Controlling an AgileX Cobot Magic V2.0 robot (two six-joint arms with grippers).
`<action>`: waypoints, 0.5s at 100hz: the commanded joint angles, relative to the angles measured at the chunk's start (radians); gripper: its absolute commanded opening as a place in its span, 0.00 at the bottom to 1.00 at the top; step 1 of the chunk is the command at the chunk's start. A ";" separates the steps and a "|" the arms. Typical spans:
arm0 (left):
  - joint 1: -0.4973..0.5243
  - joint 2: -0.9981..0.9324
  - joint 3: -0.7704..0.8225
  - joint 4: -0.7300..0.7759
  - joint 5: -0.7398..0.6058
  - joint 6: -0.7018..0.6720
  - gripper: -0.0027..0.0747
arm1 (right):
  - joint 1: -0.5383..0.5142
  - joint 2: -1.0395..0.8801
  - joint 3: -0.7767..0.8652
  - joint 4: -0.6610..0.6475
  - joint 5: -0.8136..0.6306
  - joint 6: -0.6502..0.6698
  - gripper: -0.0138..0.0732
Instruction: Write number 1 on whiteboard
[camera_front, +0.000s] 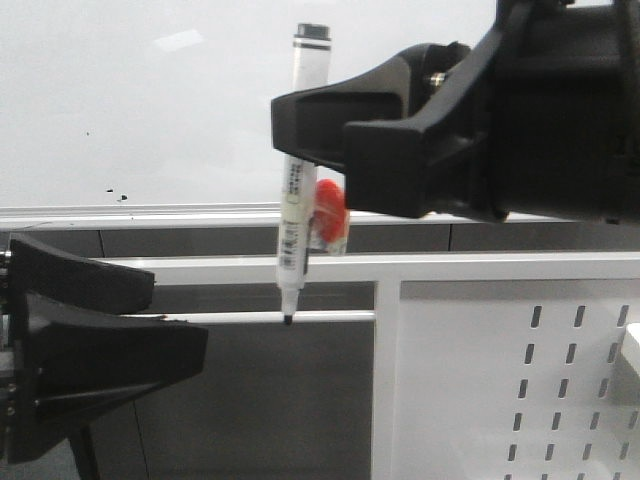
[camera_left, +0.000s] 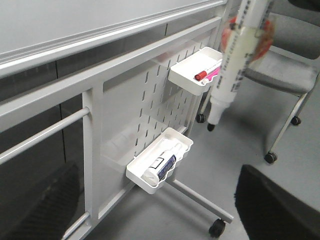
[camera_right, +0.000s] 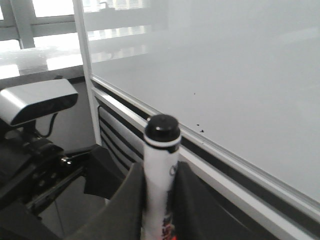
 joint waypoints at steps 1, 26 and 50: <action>0.003 -0.030 -0.009 -0.031 -0.209 -0.006 0.79 | -0.005 -0.022 -0.031 0.049 -0.068 -0.094 0.08; 0.003 -0.030 -0.009 -0.069 -0.209 -0.006 0.79 | -0.005 -0.022 -0.037 0.075 0.012 -0.324 0.08; 0.003 -0.030 -0.009 -0.096 -0.209 -0.006 0.79 | -0.005 -0.022 -0.041 0.124 0.015 -0.458 0.08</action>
